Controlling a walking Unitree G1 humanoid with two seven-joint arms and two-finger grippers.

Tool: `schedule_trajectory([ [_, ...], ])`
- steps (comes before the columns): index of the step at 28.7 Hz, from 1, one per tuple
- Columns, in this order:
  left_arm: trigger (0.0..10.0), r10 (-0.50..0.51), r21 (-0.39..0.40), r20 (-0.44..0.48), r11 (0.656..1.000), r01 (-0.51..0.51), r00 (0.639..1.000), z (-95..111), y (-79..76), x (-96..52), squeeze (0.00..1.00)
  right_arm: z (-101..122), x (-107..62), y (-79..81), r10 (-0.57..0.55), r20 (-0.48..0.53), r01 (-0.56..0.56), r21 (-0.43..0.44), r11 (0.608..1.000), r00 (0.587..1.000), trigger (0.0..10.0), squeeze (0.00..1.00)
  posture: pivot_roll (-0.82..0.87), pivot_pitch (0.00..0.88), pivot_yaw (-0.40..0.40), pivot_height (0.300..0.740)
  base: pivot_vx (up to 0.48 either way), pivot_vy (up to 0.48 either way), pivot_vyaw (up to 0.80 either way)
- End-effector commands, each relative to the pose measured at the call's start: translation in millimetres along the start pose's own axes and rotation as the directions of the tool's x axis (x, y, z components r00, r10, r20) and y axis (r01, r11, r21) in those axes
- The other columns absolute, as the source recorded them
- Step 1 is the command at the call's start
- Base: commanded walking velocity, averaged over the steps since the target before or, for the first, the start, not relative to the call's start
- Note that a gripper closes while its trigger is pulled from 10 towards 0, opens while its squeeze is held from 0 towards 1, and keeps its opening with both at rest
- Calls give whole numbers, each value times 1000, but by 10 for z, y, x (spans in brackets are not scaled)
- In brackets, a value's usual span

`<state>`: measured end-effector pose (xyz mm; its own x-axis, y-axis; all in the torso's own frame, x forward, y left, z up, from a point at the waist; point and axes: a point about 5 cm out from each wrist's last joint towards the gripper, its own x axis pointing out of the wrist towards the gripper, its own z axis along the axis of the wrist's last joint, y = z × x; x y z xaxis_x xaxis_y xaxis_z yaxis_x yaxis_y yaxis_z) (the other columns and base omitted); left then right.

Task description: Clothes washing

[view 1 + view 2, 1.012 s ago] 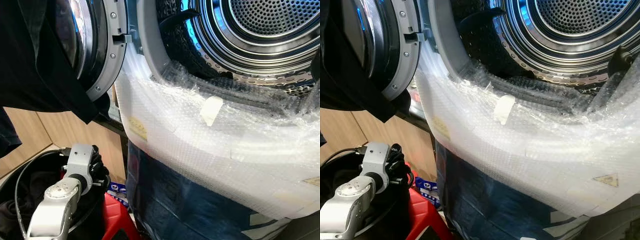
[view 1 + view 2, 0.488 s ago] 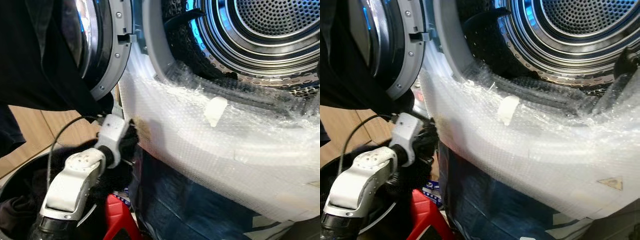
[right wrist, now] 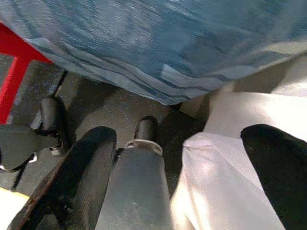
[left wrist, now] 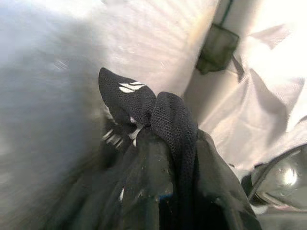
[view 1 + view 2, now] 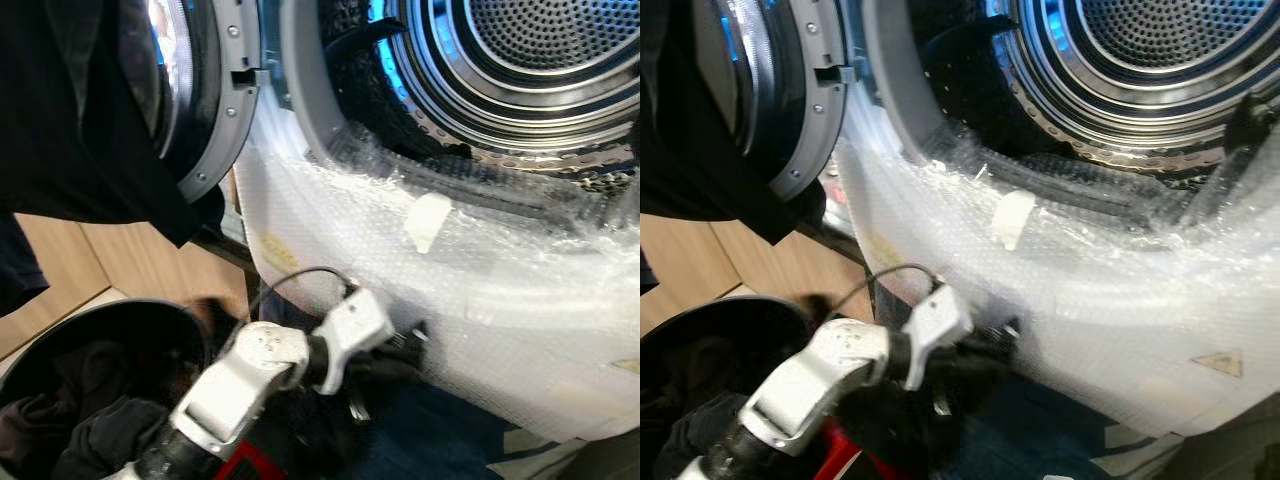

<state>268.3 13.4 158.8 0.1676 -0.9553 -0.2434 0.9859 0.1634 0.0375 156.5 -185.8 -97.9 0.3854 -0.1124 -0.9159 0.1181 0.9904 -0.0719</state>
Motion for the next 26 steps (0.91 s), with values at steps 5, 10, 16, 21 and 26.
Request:
schedule_trajectory([
  [5,0,32,4,-31,999,-32,999,-163,-34,-118,0,-91,-4,-25,6,-7,-7,-47,999,1000,10000,0,147,0,-30,740,0,0,0],
  [10,0,83,-22,-57,996,-84,995,-283,-5,-260,0,10,-10,-28,107,51,-83,-345,935,993,10000,0,169,0,-39,740,0,0,0],
  [16,0,72,-13,-104,997,-74,992,-391,-43,-388,0,99,-43,24,326,23,-272,-499,823,945,10000,0,150,0,-26,740,0,0,0],
  [21,0,-4,-39,-111,999,-1,994,-445,-142,-396,0,84,-90,12,470,-43,-404,-583,705,882,10000,0,139,0,-31,740,0,0,0],
  [26,0,-45,-34,-202,999,39,978,-611,-211,-439,0,272,-137,-55,539,18,-426,-590,686,842,10000,1000,129,0,-26,740,0,0,0],
])
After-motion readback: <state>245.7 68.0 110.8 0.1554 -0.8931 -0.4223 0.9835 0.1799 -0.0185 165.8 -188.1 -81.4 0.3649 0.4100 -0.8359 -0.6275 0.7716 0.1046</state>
